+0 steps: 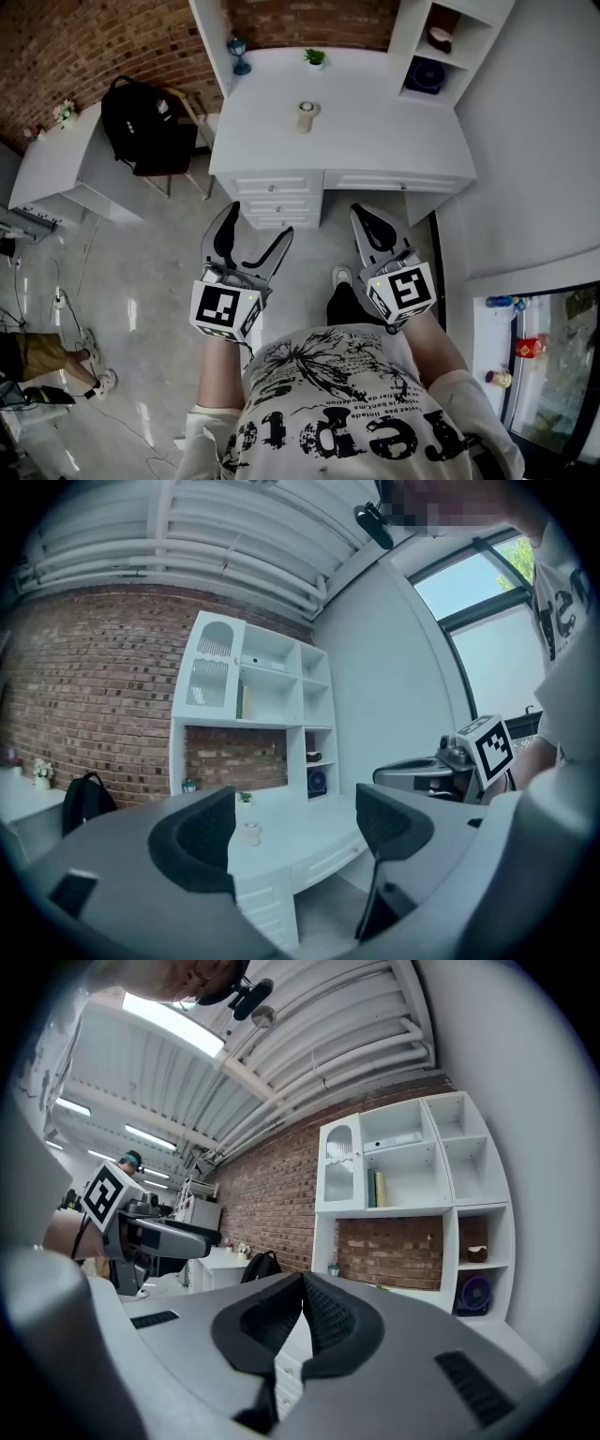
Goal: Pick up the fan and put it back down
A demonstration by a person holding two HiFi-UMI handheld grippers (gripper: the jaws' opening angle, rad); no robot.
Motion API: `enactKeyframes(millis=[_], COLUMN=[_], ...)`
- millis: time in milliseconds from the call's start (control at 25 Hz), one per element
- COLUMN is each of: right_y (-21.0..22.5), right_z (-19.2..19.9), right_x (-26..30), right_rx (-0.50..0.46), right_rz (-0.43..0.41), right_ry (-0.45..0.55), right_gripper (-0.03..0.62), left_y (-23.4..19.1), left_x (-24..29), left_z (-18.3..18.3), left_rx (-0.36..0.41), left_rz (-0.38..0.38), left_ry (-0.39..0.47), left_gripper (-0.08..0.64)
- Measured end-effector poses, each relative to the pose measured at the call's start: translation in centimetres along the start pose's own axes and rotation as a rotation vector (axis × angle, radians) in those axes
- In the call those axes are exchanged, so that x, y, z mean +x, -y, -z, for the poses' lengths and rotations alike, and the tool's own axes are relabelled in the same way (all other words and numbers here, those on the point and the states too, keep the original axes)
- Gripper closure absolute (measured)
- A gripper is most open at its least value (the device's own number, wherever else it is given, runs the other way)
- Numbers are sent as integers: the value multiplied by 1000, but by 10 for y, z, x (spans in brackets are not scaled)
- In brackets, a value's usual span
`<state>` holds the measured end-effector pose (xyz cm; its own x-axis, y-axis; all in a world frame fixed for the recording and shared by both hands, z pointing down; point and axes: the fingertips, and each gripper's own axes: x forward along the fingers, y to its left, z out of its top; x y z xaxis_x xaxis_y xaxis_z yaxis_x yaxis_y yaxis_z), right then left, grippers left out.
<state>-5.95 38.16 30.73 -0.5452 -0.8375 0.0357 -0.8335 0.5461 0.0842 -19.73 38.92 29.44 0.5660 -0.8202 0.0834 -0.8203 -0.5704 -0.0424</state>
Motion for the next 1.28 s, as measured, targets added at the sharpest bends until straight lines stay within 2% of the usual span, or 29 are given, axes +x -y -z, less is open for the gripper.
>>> enactKeyframes(millis=[280, 560, 680, 1000, 1280], right_y=[131, 229, 256, 298, 327], right_z=[-16, -4, 11, 47, 74], right_x=[89, 159, 179, 238, 315], right_rx=[5, 15, 29, 49, 41], right_rz=[-61, -107, -113, -102, -84], right_ry=[33, 1, -30, -101, -141], right_gripper=[577, 577, 578, 577, 577], left_y=[-28, -57, -64, -103, -156], left_x=[140, 259, 296, 382, 463], left_z=[-28, -27, -10, 28, 82], left_rx=[22, 18, -3, -33, -62], left_rz=[-71, -128, -120, -84, -34], left_ry=[-8, -60, -117, -202, -308], left_gripper=[172, 172, 172, 172, 172])
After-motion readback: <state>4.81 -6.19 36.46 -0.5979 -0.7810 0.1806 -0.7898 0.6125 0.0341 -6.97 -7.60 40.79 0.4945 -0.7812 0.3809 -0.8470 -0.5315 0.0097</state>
